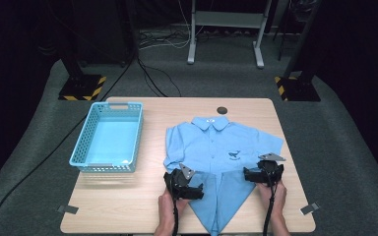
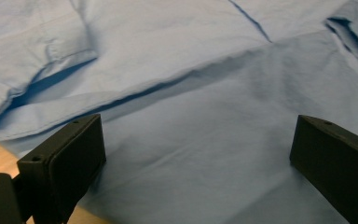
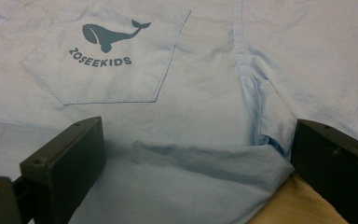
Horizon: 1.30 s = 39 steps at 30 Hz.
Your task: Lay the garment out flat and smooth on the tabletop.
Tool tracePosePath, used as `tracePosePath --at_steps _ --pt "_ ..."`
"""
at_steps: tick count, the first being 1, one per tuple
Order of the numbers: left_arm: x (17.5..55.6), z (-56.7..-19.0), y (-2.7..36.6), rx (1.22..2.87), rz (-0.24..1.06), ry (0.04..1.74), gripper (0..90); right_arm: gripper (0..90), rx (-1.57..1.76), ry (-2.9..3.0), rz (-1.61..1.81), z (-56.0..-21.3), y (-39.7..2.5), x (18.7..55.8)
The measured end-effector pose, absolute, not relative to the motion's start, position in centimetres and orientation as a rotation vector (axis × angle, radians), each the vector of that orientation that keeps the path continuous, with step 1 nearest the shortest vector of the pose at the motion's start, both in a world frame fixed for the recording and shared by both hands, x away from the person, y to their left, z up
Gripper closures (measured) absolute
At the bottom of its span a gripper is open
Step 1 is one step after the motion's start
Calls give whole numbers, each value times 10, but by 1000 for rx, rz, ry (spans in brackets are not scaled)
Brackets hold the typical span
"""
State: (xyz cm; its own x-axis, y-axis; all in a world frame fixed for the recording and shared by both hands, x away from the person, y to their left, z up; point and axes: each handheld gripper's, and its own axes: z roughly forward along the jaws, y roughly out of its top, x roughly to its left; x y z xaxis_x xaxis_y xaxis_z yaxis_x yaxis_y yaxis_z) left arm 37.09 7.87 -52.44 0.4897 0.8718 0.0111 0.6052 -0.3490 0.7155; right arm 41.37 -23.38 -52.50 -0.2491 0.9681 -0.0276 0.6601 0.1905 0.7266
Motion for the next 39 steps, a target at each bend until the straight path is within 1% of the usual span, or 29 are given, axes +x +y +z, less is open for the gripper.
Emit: tracePosePath --at_steps 7,16,23,26,28,29,31,33,39 --pt "391 -511 95 2016 548 1304 44 32 1514 1980 829 -525 -234 414" --pt "417 -503 95 2033 550 1362 54 35 1518 1979 830 -525 -234 414" --pt "436 -503 95 2047 522 1417 94 35 1517 1979 831 -525 -234 414" --pt "442 -503 96 2048 516 1443 142 36 1519 1978 831 -525 -234 414" --pt "442 -503 96 2048 516 1446 194 38 1519 1977 831 -525 -234 414" --pt "442 -503 96 2048 516 1446 194 38 1519 1977 831 -525 -234 414" --pt "447 -505 98 2049 541 1464 275 39 1518 1976 833 -525 -234 414" --pt "447 -506 98 2055 559 1469 316 40 1519 1975 833 -525 -234 414" --pt "449 -508 99 2049 580 1468 487 42 1520 1974 834 -525 -234 414"
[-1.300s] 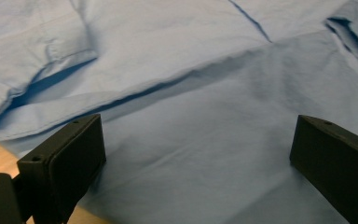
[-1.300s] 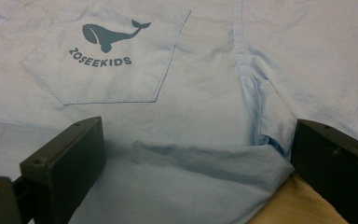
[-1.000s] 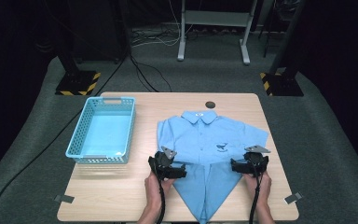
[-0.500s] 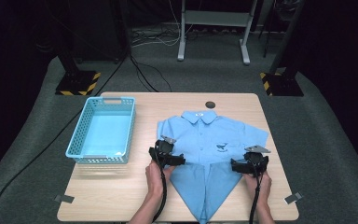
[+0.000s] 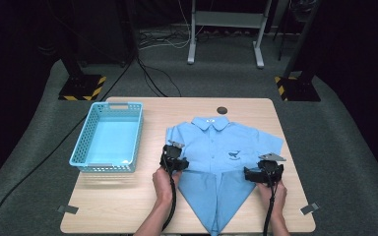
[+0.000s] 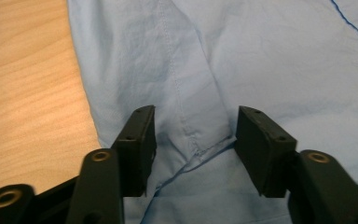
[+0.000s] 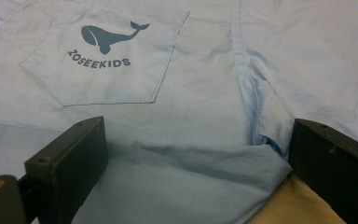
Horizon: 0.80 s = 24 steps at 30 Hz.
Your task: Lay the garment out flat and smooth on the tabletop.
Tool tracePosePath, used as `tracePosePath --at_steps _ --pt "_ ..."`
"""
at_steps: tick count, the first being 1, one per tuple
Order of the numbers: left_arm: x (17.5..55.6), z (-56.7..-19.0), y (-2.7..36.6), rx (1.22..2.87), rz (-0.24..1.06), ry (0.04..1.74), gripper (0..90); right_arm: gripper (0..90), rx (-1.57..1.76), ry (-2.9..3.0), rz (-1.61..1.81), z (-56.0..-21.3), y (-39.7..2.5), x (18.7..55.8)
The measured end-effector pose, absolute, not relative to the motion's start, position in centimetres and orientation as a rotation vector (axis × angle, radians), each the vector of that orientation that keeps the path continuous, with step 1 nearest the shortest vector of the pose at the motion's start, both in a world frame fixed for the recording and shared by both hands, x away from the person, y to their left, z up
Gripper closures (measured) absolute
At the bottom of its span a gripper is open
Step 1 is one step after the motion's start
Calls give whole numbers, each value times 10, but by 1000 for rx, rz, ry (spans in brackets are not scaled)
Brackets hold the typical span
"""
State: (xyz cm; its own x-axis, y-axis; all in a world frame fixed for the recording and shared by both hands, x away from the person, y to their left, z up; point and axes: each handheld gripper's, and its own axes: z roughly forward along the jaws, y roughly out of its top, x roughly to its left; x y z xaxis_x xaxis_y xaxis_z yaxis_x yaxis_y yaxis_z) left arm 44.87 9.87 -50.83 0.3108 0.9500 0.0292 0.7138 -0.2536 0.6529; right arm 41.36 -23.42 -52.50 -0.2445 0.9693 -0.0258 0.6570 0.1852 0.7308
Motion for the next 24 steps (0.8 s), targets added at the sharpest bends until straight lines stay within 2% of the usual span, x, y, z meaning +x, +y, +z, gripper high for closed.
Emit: tracePosePath --at_steps 9,12,18,24 --pt "448 -509 101 2015 646 1422 746 47 1525 1970 835 -525 -234 413" --pt "445 -508 105 1984 674 1422 797 47 1525 1970 836 -525 -234 413" --pt "444 -507 118 1942 702 1445 840 47 1526 1969 836 -525 -234 413" --pt "445 -506 135 1885 690 1508 844 47 1528 1968 836 -525 -234 413"
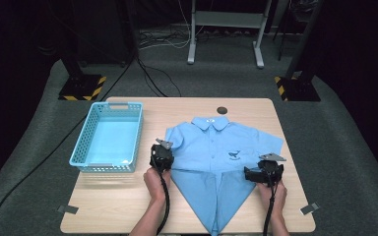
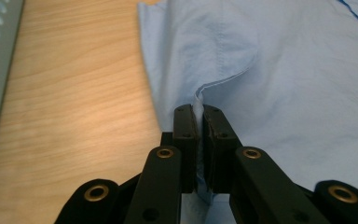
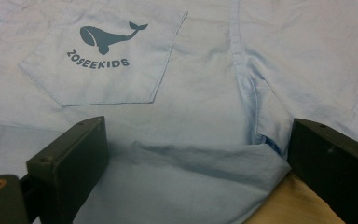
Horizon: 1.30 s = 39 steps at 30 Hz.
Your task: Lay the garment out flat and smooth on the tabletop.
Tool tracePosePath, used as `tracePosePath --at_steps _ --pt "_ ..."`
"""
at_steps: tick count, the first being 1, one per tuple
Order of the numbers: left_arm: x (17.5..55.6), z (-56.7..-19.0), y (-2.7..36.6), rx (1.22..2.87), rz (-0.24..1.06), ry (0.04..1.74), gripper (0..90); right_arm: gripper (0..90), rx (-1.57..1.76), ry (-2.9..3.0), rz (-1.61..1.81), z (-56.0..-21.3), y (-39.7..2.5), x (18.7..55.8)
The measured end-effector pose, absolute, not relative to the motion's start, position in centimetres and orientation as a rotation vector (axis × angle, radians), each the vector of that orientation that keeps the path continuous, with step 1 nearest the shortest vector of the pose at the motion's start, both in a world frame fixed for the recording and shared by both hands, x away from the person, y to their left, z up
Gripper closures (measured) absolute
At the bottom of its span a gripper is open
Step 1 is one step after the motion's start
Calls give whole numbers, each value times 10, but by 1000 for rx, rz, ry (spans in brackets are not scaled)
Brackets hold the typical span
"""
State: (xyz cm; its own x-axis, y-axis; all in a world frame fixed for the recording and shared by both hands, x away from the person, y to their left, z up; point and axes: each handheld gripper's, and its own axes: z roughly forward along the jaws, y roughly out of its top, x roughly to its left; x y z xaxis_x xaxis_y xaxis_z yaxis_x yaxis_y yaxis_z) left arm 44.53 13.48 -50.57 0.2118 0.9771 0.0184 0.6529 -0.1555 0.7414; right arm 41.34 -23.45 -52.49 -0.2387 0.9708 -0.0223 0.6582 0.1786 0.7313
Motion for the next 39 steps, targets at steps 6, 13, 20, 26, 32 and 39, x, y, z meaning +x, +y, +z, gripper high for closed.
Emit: tracePosePath --at_steps 6,13,20,26,32,39 --pt "444 -505 152 1822 716 1564 844 47 1528 1968 836 -525 -235 413" --pt "440 -508 168 1776 726 1623 805 47 1528 1968 836 -525 -234 413" --pt "435 -510 171 1766 696 1668 469 48 1528 1967 835 -525 -234 413" --pt "427 -513 168 1777 665 1678 278 47 1529 1967 836 -525 -235 414" --pt "413 -519 164 1804 655 1645 144 46 1528 1966 841 -525 -236 413" --pt "395 -521 157 1841 589 1604 68 15 1553 1950 900 -523 -240 410"
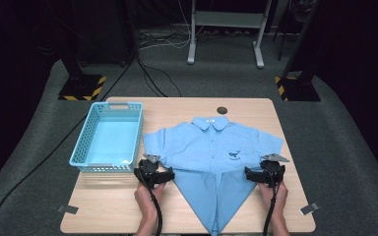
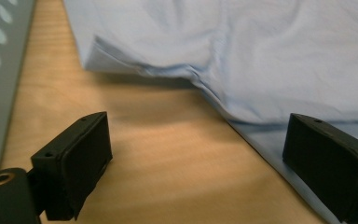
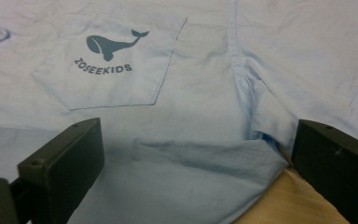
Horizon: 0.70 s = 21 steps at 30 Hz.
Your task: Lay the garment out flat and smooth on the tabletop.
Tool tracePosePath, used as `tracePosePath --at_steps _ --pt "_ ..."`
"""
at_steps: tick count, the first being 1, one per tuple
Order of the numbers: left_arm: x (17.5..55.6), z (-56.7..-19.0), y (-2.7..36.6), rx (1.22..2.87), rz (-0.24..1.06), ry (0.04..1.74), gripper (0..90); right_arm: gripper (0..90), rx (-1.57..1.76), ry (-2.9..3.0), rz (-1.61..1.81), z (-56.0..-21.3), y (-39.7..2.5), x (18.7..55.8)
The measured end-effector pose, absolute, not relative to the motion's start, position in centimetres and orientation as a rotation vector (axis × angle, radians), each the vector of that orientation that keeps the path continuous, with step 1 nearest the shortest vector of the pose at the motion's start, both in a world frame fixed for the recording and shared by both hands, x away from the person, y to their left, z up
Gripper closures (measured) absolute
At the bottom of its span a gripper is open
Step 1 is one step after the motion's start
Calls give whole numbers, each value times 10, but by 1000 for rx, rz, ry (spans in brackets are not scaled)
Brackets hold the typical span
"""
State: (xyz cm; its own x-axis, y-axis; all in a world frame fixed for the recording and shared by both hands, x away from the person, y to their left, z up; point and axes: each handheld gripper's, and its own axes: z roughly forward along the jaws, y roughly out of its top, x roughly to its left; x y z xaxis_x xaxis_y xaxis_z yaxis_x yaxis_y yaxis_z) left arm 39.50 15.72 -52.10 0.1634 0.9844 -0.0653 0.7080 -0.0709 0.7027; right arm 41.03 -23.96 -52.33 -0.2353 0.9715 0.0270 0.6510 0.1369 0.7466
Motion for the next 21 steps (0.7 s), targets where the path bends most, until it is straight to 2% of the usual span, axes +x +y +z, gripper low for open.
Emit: tracePosePath --at_steps 4,10,14,21 --pt "383 -519 150 1851 565 1539 24 0 1527 1932 1000 -521 -244 403" --pt "381 -523 130 1928 520 1476 26 10 1489 2010 973 -523 -236 391" --pt "383 -524 120 1986 567 1465 26 12 1464 2089 870 -526 -227 395" --pt "391 -526 111 1972 581 1444 15 0 1479 2096 859 -525 -226 402"
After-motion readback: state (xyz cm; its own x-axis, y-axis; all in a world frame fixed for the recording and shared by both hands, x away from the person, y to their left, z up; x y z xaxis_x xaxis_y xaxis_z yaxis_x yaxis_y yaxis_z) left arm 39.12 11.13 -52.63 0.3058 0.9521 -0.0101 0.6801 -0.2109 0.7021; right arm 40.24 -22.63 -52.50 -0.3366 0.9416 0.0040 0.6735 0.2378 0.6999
